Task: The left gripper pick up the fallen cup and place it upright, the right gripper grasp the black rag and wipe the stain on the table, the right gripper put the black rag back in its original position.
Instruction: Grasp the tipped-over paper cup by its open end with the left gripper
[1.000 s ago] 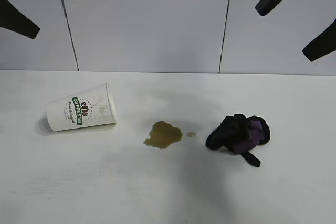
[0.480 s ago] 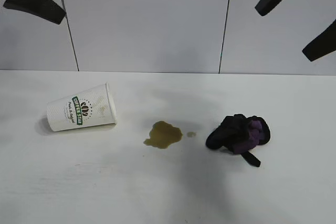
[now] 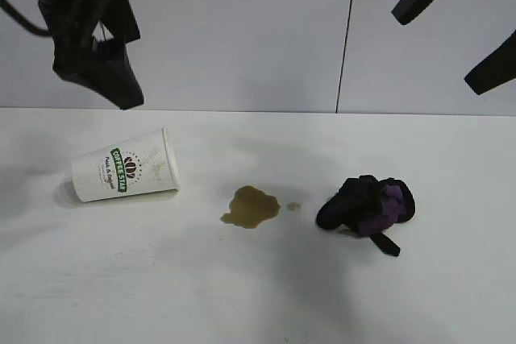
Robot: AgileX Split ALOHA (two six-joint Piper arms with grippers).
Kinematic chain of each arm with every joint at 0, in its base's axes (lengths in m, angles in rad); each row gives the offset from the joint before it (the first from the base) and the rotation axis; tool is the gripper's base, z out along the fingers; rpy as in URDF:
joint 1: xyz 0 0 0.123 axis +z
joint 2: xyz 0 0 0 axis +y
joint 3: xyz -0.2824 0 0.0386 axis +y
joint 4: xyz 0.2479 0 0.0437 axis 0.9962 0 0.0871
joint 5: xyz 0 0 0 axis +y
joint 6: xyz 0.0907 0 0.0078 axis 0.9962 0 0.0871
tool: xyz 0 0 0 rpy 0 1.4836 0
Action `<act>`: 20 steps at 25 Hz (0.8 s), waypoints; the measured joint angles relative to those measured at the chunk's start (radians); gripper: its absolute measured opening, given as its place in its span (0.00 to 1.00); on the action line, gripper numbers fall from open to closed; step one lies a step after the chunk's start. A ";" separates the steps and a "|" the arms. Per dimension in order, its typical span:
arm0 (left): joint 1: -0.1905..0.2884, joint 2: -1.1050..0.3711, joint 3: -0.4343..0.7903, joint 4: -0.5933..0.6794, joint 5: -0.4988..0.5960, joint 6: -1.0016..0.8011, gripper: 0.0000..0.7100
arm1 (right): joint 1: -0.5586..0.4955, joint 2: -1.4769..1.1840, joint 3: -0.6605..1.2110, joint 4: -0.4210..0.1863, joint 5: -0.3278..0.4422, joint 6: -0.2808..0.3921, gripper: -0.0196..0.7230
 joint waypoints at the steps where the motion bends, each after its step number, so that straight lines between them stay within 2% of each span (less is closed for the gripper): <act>1: -0.008 0.024 0.000 0.051 -0.013 -0.036 0.98 | 0.000 0.000 0.000 0.000 0.000 0.000 0.79; 4: -0.014 0.083 0.000 0.160 -0.055 -0.160 0.98 | 0.000 0.000 0.000 0.000 0.000 0.000 0.79; 7: -0.015 0.130 -0.012 0.215 -0.064 -0.235 0.98 | 0.000 0.000 0.000 0.000 0.000 0.000 0.79; 20: -0.015 0.292 -0.134 0.222 -0.007 -0.266 0.98 | 0.000 0.000 0.000 0.000 0.000 -0.001 0.79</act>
